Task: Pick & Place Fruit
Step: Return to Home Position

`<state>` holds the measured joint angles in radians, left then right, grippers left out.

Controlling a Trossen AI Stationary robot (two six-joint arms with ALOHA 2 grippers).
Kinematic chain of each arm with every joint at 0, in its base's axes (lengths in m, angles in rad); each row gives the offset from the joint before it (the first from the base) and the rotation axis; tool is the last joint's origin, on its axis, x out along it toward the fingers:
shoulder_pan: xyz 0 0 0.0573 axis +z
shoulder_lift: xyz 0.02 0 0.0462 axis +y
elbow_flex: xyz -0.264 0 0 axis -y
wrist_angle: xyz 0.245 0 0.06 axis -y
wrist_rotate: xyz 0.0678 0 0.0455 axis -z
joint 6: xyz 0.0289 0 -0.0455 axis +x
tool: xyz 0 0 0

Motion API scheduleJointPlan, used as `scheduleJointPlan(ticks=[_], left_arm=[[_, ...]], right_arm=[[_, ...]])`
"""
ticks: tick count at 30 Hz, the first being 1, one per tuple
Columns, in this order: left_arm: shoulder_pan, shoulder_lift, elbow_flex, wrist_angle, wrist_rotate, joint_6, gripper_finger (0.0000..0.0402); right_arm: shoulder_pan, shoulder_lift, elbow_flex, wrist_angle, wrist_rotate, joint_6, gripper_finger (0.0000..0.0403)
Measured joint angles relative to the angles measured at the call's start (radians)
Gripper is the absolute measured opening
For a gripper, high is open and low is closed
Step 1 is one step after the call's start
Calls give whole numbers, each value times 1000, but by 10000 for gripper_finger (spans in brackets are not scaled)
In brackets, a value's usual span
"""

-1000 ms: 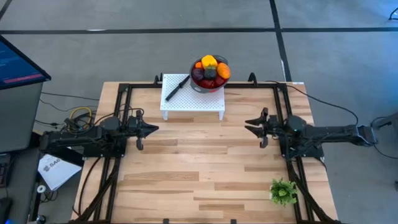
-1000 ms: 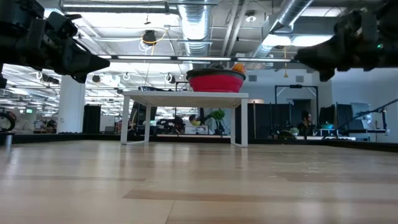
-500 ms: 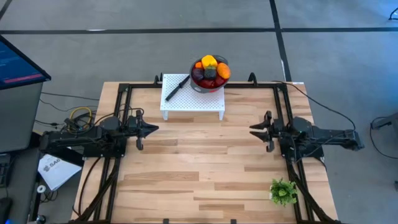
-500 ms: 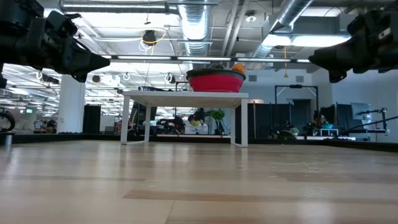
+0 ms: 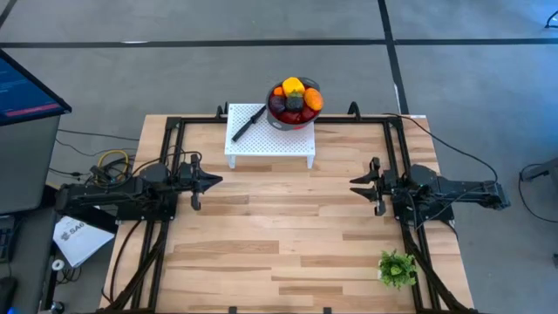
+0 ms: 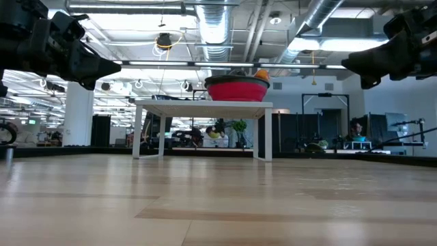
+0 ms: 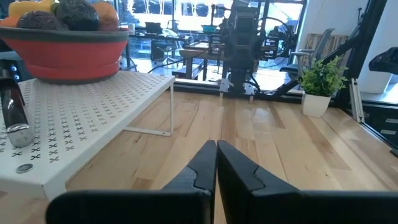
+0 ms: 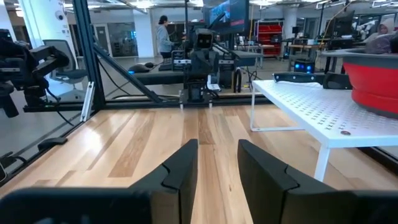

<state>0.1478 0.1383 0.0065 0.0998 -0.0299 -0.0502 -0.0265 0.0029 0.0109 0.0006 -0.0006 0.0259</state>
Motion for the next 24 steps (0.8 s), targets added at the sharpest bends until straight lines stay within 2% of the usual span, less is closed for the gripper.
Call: scheduleJointPlan(ticks=[24], left_arm=[[0,0,0,14,0,0,8]], right_arm=[[-1,11,0,0,0,0,108]])
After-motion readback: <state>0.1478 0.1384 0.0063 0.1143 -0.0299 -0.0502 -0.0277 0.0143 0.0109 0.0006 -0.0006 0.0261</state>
